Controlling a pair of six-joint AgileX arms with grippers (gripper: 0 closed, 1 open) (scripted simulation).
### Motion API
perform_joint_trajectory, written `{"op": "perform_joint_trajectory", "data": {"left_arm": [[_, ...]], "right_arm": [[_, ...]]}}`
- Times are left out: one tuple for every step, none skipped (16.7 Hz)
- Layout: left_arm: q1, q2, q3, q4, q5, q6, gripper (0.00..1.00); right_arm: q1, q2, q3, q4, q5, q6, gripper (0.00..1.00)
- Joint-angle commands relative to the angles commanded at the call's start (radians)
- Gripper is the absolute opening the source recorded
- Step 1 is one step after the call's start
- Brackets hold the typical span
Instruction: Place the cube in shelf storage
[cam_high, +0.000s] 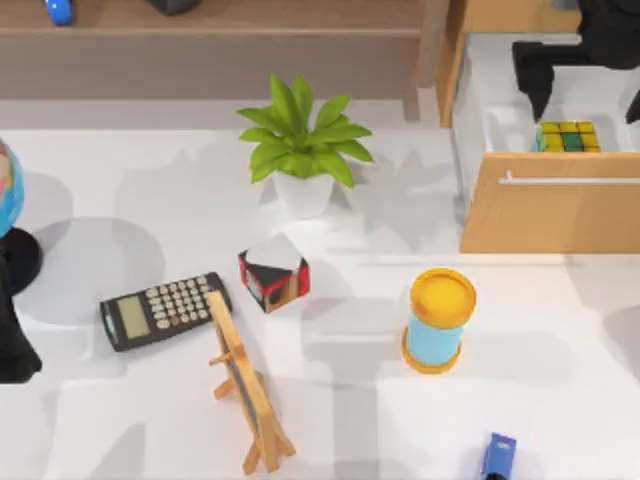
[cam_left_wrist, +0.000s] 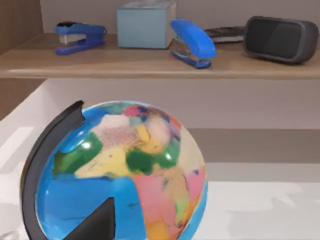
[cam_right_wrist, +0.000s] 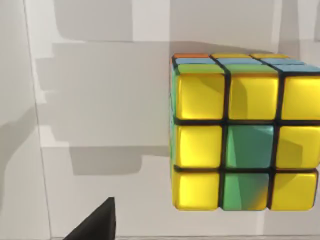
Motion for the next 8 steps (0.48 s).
{"op": "perform_joint_trajectory", "data": {"left_arm": [[0.0,0.0,0.0,0.0,0.0,0.0,1.0],[0.0,0.0,0.0,0.0,0.0,0.0,1.0],[0.0,0.0,0.0,0.0,0.0,0.0,1.0],[0.0,0.0,0.0,0.0,0.0,0.0,1.0],[0.0,0.0,0.0,0.0,0.0,0.0,1.0],[0.0,0.0,0.0,0.0,0.0,0.0,1.0],[0.0,0.0,0.0,0.0,0.0,0.0,1.0],[0.0,0.0,0.0,0.0,0.0,0.0,1.0]], "right_arm": [[0.0,-0.006,-0.012,0.006,0.0,0.001,1.0],[0.0,-0.015,-0.031,0.015,-0.001,0.002,1.0],[0.0,-0.026,-0.056,0.029,-0.001,0.002,1.0],[0.0,-0.036,-0.083,0.046,-0.001,0.003,1.0],[0.0,-0.043,-0.11,0.065,-0.001,0.002,1.0],[0.0,-0.045,-0.136,0.086,-0.001,0.002,1.0],[-0.001,-0.042,-0.159,0.109,0.0,0.001,1.0],[-0.001,-0.033,-0.176,0.132,0.0,0.0,1.0]]}}
